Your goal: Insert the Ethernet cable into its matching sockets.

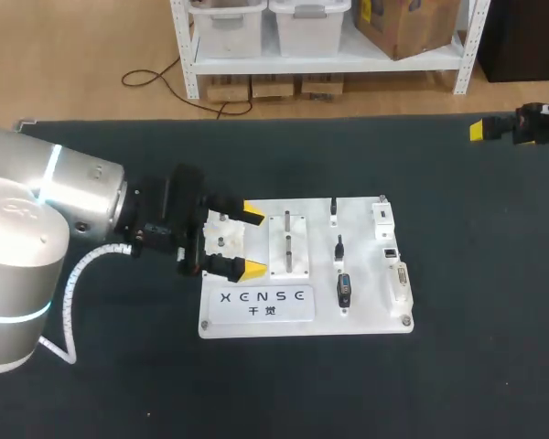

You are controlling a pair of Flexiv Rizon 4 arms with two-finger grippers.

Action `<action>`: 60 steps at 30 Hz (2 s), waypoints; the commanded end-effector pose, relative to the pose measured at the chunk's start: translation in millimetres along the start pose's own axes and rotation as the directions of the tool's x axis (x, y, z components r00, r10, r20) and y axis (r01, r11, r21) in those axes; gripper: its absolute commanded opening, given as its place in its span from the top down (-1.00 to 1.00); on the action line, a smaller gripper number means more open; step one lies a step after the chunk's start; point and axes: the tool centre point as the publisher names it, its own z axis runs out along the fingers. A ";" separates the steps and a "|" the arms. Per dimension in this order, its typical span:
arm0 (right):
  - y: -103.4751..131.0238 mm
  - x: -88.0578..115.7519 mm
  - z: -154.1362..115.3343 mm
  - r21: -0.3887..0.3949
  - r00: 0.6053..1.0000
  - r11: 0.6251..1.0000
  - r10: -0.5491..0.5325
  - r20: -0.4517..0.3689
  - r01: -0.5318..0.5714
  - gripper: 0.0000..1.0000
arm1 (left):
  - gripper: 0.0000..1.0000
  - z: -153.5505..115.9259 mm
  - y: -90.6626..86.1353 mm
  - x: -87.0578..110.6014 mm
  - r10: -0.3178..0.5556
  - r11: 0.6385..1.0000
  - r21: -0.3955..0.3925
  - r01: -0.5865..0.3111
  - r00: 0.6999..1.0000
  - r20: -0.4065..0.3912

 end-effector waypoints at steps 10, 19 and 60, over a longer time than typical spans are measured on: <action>50.9 6.4 23.8 0.107 0.999 0.994 0.037 -0.023 -0.034 -1.00 | -1.00 1.1 0.7 1.1 0.001 1.000 -0.001 -0.001 1.000 0.002; 135.5 31.7 70.8 0.168 0.983 0.985 0.068 -0.168 -0.040 -1.00 | -1.00 1.1 0.7 1.1 0.001 1.000 -0.001 -0.001 1.000 0.002; 160.0 148.6 133.4 0.480 0.870 0.867 0.127 -0.476 0.136 -1.00 | -1.00 1.1 0.7 1.1 0.001 1.000 -0.001 -0.001 1.000 0.002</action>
